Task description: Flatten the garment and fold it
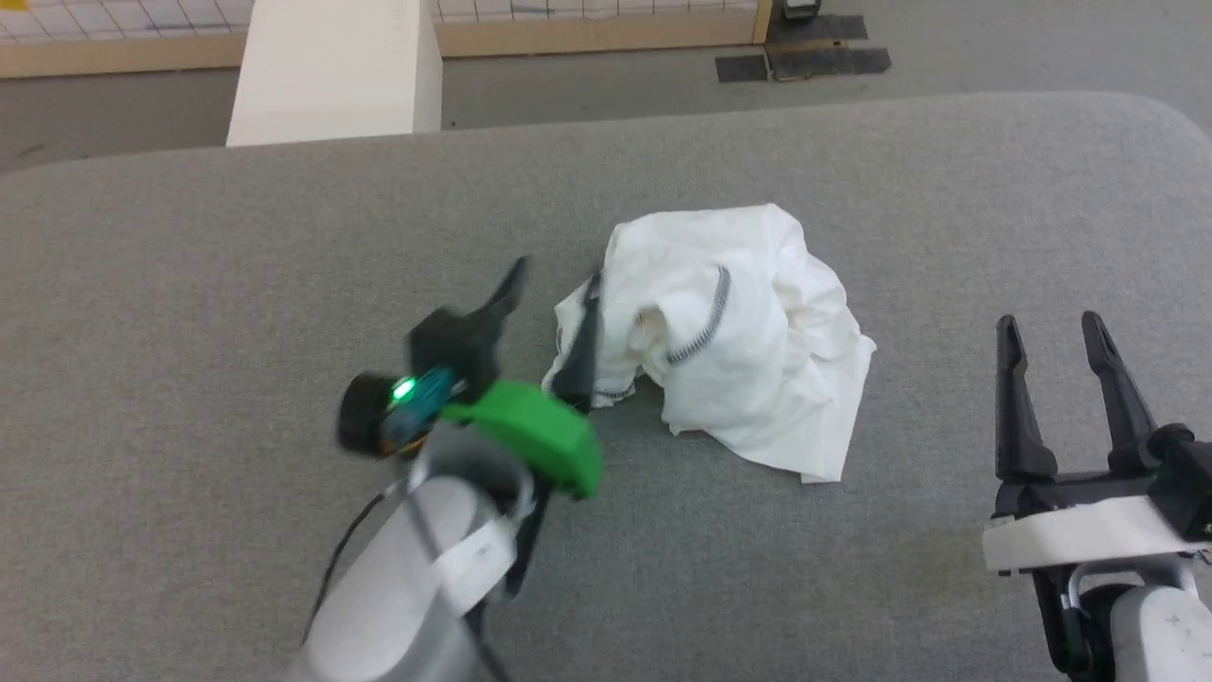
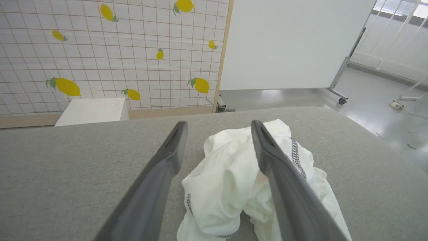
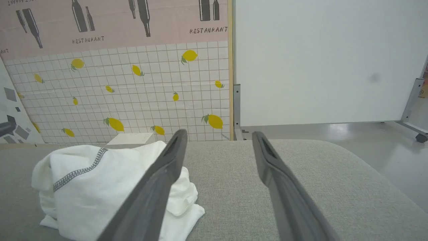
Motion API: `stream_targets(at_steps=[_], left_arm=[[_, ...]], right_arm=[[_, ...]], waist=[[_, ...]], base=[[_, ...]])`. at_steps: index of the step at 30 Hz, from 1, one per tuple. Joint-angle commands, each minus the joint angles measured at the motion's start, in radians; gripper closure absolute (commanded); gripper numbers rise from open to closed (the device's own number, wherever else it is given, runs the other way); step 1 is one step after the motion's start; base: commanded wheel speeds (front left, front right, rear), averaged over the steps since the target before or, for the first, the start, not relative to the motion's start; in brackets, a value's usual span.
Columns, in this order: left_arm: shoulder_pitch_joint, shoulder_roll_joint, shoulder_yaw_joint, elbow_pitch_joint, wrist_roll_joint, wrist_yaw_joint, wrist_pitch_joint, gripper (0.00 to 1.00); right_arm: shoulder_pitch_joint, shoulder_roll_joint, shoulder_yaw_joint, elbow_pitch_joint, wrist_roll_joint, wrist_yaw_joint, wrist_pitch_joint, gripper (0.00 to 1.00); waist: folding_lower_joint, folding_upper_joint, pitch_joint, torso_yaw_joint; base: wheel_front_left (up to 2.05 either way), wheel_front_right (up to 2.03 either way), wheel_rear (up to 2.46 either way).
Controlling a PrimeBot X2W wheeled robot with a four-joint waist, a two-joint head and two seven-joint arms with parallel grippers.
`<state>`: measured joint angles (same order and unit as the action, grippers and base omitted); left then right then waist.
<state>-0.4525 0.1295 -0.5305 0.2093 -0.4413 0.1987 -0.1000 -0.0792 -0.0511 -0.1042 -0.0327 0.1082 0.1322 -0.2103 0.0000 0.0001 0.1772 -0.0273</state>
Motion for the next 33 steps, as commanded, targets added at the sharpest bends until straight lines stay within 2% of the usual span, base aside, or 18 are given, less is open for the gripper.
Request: stream_targets(at_steps=[1, 4, 6, 10, 13, 16, 22, 27, 33], left_arm=[[0.065, 0.036, 0.025, -0.043, -0.004, 0.03, -0.023, 0.0], [0.192, 0.092, 0.082, -0.179, 0.003, 0.095, -0.083, 0.0], [0.265, 0.125, 0.11, -0.266, 0.024, 0.123, -0.122, 0.0], [0.392, 0.145, 0.161, -0.424, 0.071, 0.144, -0.159, 0.0], [0.452, 0.145, 0.2, -0.5, 0.155, 0.147, -0.161, 0.0], [0.501, 0.131, 0.212, -0.512, 0.226, 0.136, -0.161, 0.0], [0.507, 0.072, 0.222, -0.506, 0.269, 0.094, -0.162, 0.0], [0.489, 0.031, 0.237, -0.498, 0.293, 0.064, -0.162, 0.0], [0.46, -0.017, 0.239, -0.476, 0.318, 0.031, -0.162, 0.0]], right_arm=[[0.015, 0.001, -0.001, -0.002, 0.002, -0.002, 0.004, 0.0], [0.034, 0.001, -0.004, -0.009, 0.005, -0.002, 0.006, 0.0], [0.048, 0.001, -0.006, -0.013, 0.005, -0.002, 0.01, 0.0], [0.073, 0.001, -0.004, -0.022, 0.007, -0.002, 0.019, 0.0], [0.088, 0.001, -0.001, -0.027, 0.01, -0.002, 0.026, 0.0], [0.099, 0.001, 0.0, -0.03, 0.014, -0.002, 0.034, 0.0], [0.063, -0.01, -0.005, -0.043, 0.055, -0.002, 0.092, 0.0], [0.0, -0.085, 0.026, -0.023, 0.143, -0.002, 0.251, 0.0], [-0.062, -0.207, 0.069, 0.037, 0.22, -0.002, 0.461, 0.0]], waist=[[0.0, -0.0001, -0.024, 0.011], [0.0, -0.0001, -0.035, 0.015], [0.0, -0.0001, -0.039, 0.017], [0.0, -0.0001, -0.043, 0.021], [0.0, -0.0001, -0.044, 0.029], [0.0, -0.0001, -0.047, 0.038], [0.0, -0.0001, -0.026, 0.064], [0.0, -0.0001, 0.023, 0.085], [0.0, -0.0001, 0.099, 0.121]], base=[[0.0, 0.0, 0.0], [0.0, 0.0, 0.0], [0.0, 0.0, 0.0], [0.0, 0.0, 0.0], [0.0, 0.0, 0.0], [0.0, 0.0, 0.0], [0.0, 0.0, 0.0], [0.0, 0.0, 0.0], [0.0, 0.0, 0.0]])
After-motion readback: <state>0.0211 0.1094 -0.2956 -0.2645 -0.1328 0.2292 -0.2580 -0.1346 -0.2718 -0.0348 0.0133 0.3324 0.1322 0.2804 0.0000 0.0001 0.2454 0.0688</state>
